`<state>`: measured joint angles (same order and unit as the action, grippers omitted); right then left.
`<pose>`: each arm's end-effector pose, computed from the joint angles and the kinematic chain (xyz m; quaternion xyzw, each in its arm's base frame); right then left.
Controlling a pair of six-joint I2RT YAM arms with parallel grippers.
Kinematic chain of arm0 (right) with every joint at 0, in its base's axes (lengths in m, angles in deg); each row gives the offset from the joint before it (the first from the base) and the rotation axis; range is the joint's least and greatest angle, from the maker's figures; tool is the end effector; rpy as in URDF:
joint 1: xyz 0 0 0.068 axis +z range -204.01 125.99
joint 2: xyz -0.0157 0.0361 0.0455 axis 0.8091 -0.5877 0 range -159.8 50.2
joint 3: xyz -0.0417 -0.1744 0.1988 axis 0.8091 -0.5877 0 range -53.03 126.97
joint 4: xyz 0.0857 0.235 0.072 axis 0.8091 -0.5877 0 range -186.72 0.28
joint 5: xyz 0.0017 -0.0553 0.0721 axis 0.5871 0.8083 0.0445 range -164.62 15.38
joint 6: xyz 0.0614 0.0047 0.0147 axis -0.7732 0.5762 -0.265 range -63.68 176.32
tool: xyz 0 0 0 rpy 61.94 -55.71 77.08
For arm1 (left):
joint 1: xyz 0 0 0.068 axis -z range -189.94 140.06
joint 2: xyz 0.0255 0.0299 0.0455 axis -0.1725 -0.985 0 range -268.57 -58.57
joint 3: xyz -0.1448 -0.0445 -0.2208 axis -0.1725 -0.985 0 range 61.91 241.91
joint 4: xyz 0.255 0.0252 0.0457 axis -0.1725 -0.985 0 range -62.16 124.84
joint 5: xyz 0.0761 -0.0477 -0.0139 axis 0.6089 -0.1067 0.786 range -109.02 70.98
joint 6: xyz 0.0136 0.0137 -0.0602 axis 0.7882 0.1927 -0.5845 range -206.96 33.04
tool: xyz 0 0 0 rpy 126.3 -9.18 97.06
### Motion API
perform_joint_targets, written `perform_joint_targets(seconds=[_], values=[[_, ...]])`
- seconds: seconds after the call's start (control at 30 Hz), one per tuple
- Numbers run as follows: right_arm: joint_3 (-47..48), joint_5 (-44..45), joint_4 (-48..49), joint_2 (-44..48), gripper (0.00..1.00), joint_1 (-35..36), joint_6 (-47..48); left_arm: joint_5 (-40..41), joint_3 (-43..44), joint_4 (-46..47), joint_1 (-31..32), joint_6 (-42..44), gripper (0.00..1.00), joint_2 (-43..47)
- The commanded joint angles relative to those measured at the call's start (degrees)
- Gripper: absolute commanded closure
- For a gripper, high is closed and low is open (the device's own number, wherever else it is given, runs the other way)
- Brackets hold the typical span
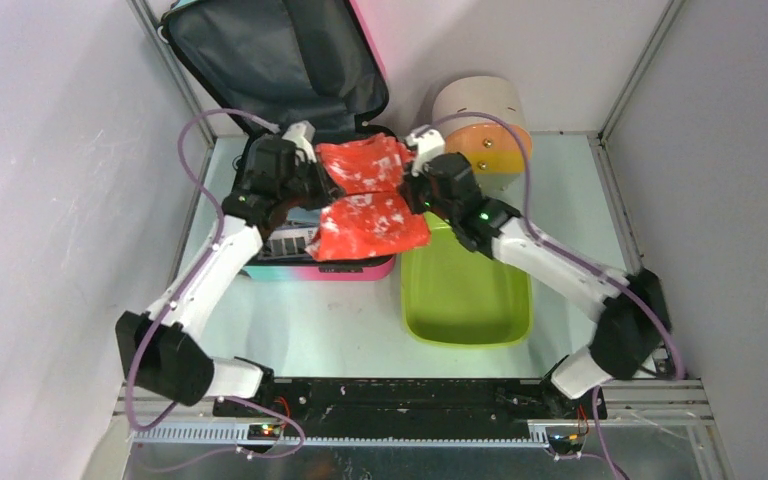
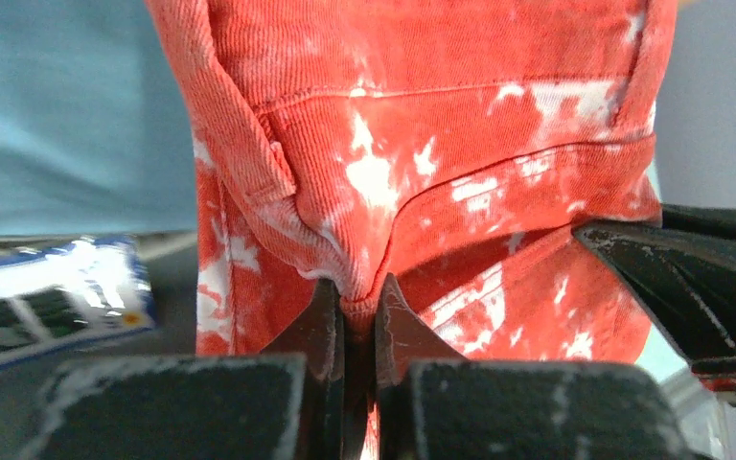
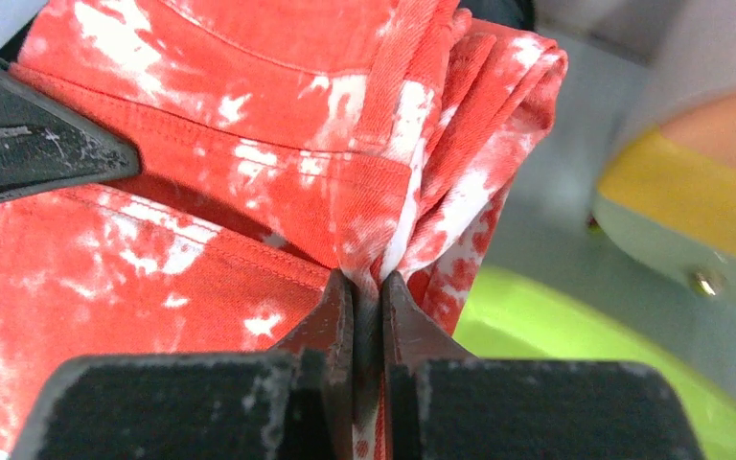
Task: Open, take out, and arrange the luggage
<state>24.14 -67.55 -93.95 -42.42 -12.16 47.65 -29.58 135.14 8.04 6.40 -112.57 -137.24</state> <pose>0.3004 0.2610 0.3237 -0.1989 0.7922 0.1996 0.5413 0.3050 -0.0986 0.3389 -0.0261 0.8727 -0.2474 0.4201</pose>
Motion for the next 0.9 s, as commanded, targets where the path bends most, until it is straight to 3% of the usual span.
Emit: perform_joint_targets(seconds=[0.0, 0.23, 0.37, 0.57, 0.87], values=[[-8.97, 5.29, -2.95, 14.29, 1.00, 0.65, -1.95, 2.44, -4.29, 8.80, 8.85, -7.29, 1.00, 6.32], [-21.41, 9.47, -11.26, 31.56, 1.00, -1.42, -3.24, 7.53, -8.39, 18.54, 22.10, -14.29, 1.00, 4.62], [-25.37, 12.26, -16.29, 36.45, 1.00, -3.29, -4.48, 9.00, -7.89, 22.99, 27.35, -17.73, 1.00, -1.95], [-28.63, 9.19, -22.93, 38.87, 1.00, -10.67, -8.65, 8.32, -2.31, 23.09, 32.23, -20.15, 1.00, -11.64], [-34.10, 4.64, -18.95, 36.09, 1.00, -18.21, -8.43, 14.00, -1.07, 21.93, 36.81, -20.98, 1.00, -20.61]])
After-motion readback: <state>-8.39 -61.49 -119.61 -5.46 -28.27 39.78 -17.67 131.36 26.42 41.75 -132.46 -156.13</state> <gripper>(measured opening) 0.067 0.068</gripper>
